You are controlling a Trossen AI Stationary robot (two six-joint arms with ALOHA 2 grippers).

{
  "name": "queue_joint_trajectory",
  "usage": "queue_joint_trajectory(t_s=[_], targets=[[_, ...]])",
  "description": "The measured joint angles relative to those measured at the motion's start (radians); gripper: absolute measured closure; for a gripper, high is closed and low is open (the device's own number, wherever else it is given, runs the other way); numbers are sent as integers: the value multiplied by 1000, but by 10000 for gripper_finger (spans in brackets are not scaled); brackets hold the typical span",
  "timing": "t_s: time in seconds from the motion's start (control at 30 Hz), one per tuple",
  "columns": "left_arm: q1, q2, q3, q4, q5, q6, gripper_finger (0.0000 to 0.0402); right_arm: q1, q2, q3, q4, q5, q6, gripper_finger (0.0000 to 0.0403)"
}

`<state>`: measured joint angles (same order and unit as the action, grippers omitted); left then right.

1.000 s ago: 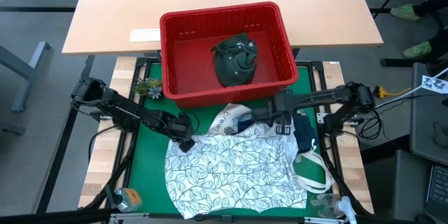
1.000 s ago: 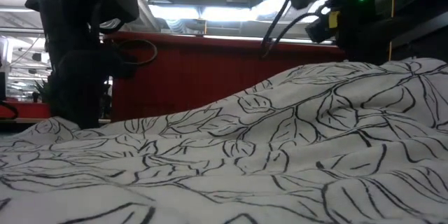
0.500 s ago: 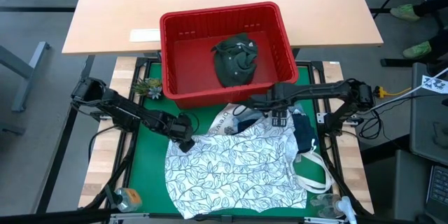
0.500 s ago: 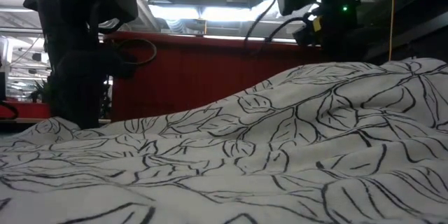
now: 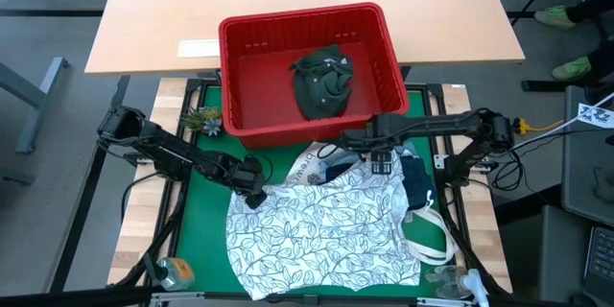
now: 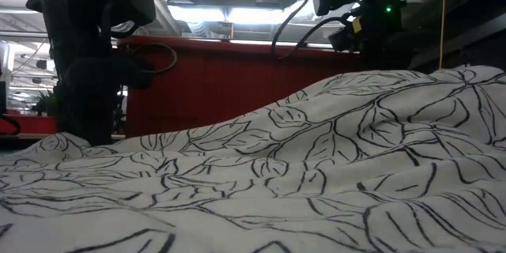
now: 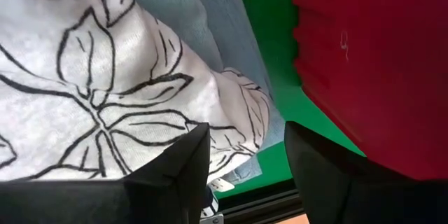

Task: Fold laundry
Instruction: Fold the patterned white shirt

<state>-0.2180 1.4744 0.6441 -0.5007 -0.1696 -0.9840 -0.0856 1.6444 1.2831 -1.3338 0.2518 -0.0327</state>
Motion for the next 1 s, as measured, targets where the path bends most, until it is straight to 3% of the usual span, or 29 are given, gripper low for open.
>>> queue_joint_trajectory(t_s=[0.33,0.7,1.0], targets=[[0,0,0,0,0,0,384,2,2,-21,8,61,-3,220],[-1,0,-1,2,-3,0,384,4,-26,-24,-49,48,76,220],[-23,0,-1,5,-19,-1,384,88,-53,-32,-22,67,125,220]])
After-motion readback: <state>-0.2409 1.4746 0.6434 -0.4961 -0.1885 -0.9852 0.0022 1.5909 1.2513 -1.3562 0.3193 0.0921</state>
